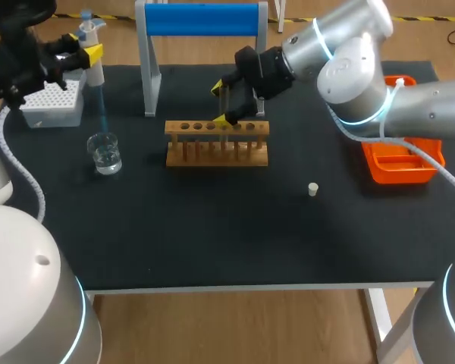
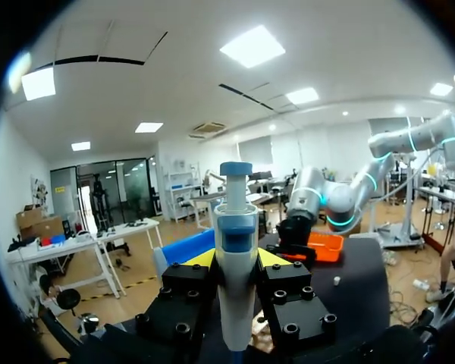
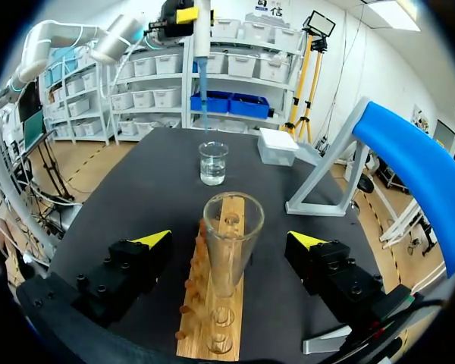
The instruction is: Invert the test tube, pick up the pipette, mount the tip to pipette, aspirate from beaker and dispense into the tube, eject the tip, return the pipette, and cap with the stopper.
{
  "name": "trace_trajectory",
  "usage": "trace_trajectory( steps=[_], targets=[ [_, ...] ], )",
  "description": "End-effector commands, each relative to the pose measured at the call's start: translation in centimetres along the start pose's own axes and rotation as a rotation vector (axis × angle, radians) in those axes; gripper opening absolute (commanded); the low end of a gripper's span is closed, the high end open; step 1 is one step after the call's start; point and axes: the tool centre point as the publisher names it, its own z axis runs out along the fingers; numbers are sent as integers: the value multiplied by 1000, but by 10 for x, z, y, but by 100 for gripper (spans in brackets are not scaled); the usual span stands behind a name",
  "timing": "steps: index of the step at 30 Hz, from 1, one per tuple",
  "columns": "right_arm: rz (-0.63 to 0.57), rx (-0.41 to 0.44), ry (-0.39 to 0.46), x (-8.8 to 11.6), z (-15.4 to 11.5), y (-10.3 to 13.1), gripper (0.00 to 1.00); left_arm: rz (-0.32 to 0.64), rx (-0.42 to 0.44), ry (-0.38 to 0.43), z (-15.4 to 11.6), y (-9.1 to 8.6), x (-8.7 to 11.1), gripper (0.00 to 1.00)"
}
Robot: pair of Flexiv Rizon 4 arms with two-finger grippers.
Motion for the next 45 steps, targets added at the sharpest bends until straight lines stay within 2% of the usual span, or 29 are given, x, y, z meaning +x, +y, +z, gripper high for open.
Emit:
trace_trajectory(
  steps=[1, 8, 13, 21, 28, 38, 45],
  targets=[
    [1, 3, 4, -1, -1, 1, 100, -32, -48, 9, 14, -28, 8, 0],
    [1, 3, 4, -1, -1, 1, 100, -70, -52, 61, 36, -66, 22, 0],
    [1, 3, 4, -1, -1, 1, 100, -84, -47, 99, 54, -83, 34, 0],
    [1, 3, 4, -1, -1, 1, 100, -94, -30, 177, 91, -102, 55, 0],
    [1, 3, 4, -1, -1, 1, 100, -89, -16, 223, 121, -116, 63, 0],
    [1, 3, 4, -1, -1, 1, 100, -92, 27, 260, 147, -131, 68, 0],
    [1, 3, 4, -1, -1, 1, 100, -100, 67, 294, 163, -142, 79, 0]
  ],
)
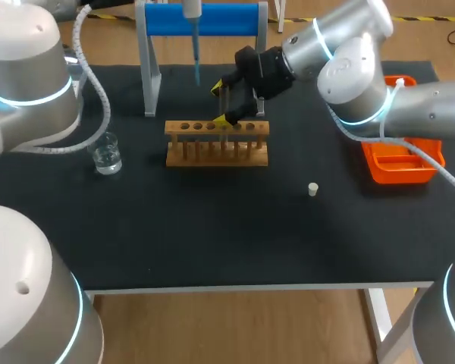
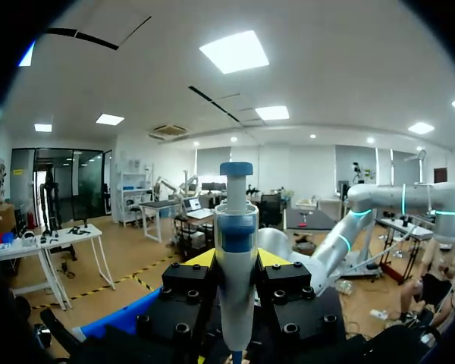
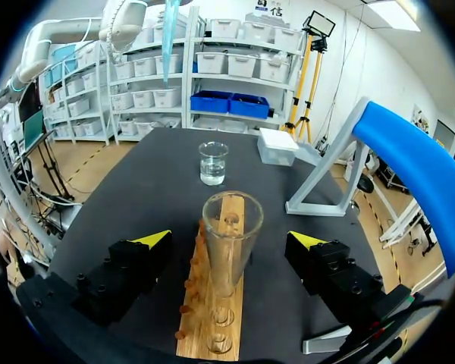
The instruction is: Invert the test tube, pick up the pipette, mount the tip to pipette, aspirate from beaker and dispense into the tube, eject the tip, return the pipette, and cap with the stopper.
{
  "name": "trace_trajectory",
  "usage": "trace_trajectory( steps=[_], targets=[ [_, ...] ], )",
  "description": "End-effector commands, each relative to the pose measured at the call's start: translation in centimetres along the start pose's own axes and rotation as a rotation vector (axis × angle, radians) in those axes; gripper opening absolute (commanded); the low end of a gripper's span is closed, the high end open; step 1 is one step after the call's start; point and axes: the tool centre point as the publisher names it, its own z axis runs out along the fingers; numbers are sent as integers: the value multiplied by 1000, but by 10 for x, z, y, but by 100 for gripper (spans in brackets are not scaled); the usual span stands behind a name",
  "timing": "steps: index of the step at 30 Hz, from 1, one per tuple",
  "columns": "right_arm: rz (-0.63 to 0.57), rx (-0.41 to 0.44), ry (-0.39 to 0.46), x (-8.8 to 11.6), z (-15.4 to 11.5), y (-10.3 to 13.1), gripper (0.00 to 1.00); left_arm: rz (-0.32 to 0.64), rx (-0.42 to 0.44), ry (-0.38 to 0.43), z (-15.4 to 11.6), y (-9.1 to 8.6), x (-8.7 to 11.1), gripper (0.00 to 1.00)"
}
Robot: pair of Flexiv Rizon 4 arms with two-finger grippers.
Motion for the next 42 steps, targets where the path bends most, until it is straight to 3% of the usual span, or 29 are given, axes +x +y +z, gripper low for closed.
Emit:
trace_trajectory(
  steps=[1, 20, 42],
  targets=[
    [1, 4, 4, -1, -1, 0, 100, -3, 17, 16, 17, -1, 0, 0],
    [1, 4, 4, -1, -1, 0, 100, 17, 11, 54, 46, 10, -3, 0],
    [1, 4, 4, -1, -1, 0, 100, 28, 14, 69, 54, 29, -11, 0]
  ],
)
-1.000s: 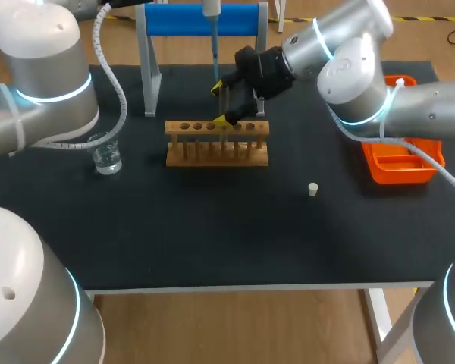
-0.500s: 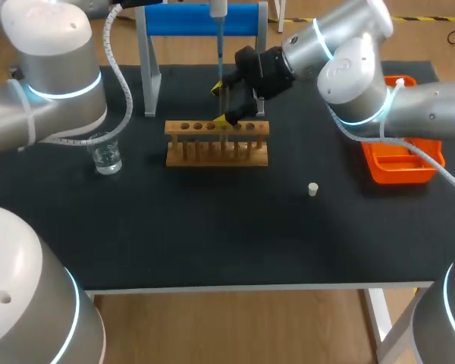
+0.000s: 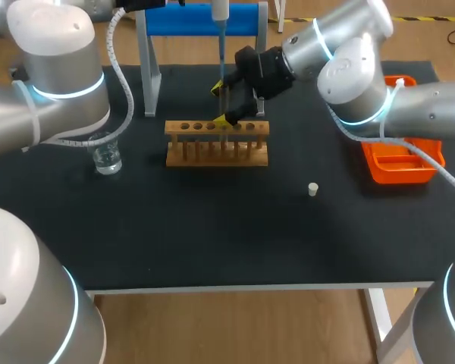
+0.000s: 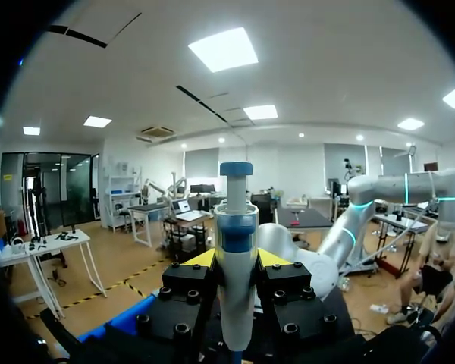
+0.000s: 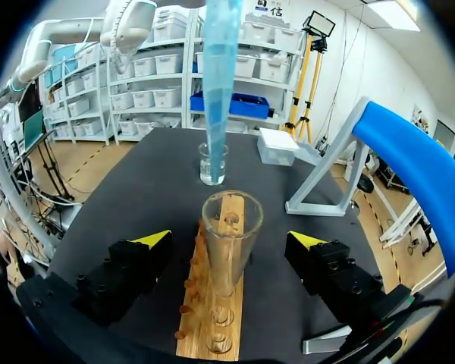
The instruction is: Invert the test tube, pick up the pipette, mount the tip to pipette, aspirate from beaker and dispense into the tube, eject the tip, return the pipette, and cap with the stopper.
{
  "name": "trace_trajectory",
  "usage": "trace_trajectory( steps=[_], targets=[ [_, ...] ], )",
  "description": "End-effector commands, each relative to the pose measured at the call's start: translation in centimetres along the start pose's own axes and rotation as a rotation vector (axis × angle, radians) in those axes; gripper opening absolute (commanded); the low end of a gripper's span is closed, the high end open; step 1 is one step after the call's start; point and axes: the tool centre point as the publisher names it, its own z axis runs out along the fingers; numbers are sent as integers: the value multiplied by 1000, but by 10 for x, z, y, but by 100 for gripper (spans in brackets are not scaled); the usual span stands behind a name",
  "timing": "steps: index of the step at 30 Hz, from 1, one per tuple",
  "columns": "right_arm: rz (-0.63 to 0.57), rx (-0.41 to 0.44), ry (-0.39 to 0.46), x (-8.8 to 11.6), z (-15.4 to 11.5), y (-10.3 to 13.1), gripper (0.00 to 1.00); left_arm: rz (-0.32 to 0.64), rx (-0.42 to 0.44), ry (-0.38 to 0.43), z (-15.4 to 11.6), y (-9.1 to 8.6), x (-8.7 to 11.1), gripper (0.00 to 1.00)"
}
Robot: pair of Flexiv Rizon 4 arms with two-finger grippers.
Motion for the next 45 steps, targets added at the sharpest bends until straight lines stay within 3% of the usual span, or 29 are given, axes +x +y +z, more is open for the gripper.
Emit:
trace_trajectory(
  steps=[1, 25, 45],
  targets=[
    [1, 4, 4, -1, -2, 1, 100, -1, 7, 2, 3, 5, -1, 0],
    [1, 4, 4, -1, -2, 1, 100, -4, 1, 13, 8, 21, -1, 0],
    [1, 4, 4, -1, -2, 1, 100, 50, -35, -18, 5, 24, -5, 0]
  ],
)
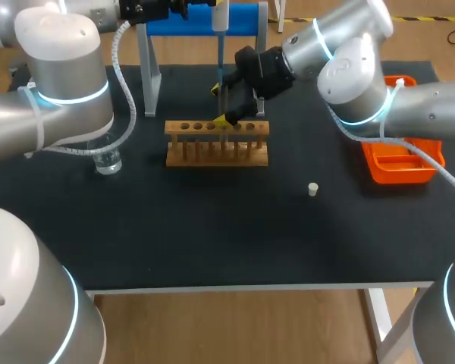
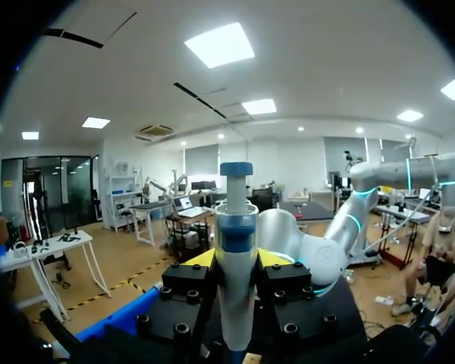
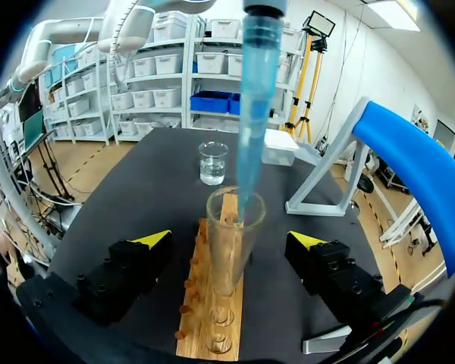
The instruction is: Invert the test tube, pick up the pipette, mount the tip to pipette, aspirate from beaker and dispense into the tube, eject the tip, return the pipette, and cap with the stopper.
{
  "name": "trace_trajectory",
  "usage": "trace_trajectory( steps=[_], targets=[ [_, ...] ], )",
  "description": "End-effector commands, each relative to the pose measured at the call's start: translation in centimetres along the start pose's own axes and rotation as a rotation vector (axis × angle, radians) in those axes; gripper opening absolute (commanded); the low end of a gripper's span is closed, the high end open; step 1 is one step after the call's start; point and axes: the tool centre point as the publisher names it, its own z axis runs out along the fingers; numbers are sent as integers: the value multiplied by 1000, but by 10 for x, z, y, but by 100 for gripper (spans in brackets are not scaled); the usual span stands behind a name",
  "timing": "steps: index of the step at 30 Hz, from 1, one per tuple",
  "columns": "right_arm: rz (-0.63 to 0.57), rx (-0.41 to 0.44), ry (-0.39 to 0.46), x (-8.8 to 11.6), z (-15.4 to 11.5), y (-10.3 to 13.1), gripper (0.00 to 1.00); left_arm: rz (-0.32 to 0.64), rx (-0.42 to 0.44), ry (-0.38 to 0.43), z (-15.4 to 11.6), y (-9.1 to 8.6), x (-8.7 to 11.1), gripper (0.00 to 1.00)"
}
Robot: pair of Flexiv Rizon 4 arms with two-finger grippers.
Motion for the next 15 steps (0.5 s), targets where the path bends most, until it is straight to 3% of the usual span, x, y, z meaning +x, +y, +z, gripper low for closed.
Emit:
trace_trajectory(
  steps=[1, 15],
  targets=[
    [1, 4, 4, -1, -1, 1, 100, 13, -8, -7, 1, -1, 1, 0],
    [1, 4, 4, -1, -1, 1, 100, 36, 62, 9, 2, -3, 3, 0]
  ],
)
